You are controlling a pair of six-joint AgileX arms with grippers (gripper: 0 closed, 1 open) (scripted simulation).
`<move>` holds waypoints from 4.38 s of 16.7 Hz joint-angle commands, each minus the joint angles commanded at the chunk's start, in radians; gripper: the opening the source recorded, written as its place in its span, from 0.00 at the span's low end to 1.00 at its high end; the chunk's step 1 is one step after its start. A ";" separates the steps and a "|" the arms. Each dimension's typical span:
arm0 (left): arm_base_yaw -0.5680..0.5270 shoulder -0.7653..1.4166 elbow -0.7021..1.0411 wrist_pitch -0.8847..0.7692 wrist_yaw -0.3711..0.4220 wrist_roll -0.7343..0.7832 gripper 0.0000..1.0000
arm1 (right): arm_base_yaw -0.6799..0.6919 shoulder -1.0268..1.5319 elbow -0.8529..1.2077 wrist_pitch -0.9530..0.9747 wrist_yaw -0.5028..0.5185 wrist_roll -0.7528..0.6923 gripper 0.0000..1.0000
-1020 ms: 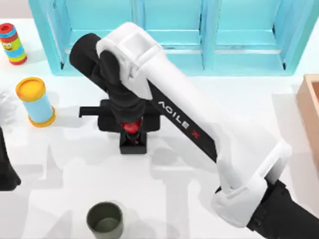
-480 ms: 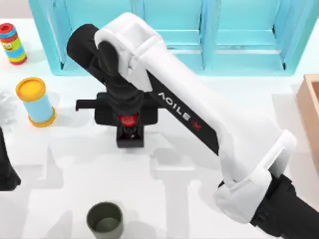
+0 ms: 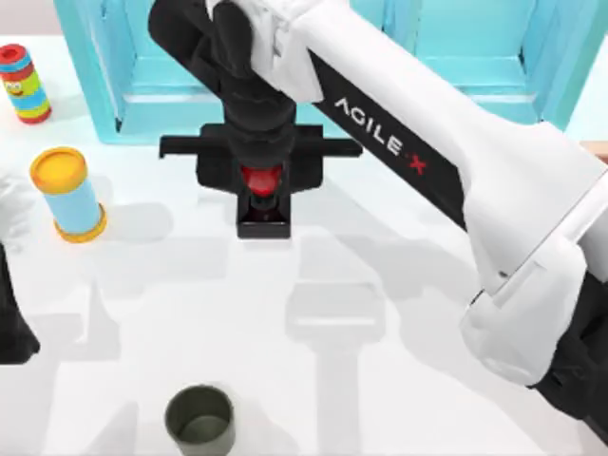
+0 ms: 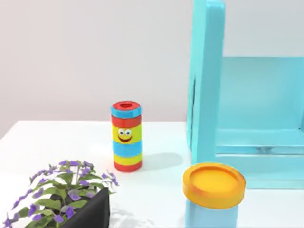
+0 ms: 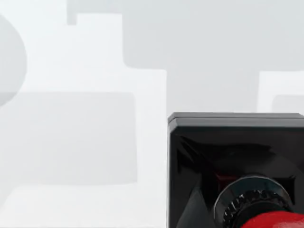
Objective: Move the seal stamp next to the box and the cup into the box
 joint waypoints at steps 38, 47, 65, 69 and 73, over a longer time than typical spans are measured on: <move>0.000 0.000 0.000 0.000 0.000 0.000 1.00 | -0.198 -0.830 -1.167 0.324 -0.043 -0.201 0.00; 0.000 0.000 0.000 0.000 0.000 0.000 1.00 | -0.271 -1.037 -1.410 0.367 -0.066 -0.283 0.00; 0.000 0.000 0.000 0.000 0.000 0.000 1.00 | -0.351 -1.246 -1.687 0.445 -0.086 -0.364 0.00; 0.000 0.000 0.000 0.000 0.000 0.000 1.00 | -0.354 -1.234 -1.728 0.498 -0.086 -0.365 0.00; 0.000 0.000 0.000 0.000 0.000 0.000 1.00 | -0.356 -1.223 -1.769 0.553 -0.086 -0.367 0.00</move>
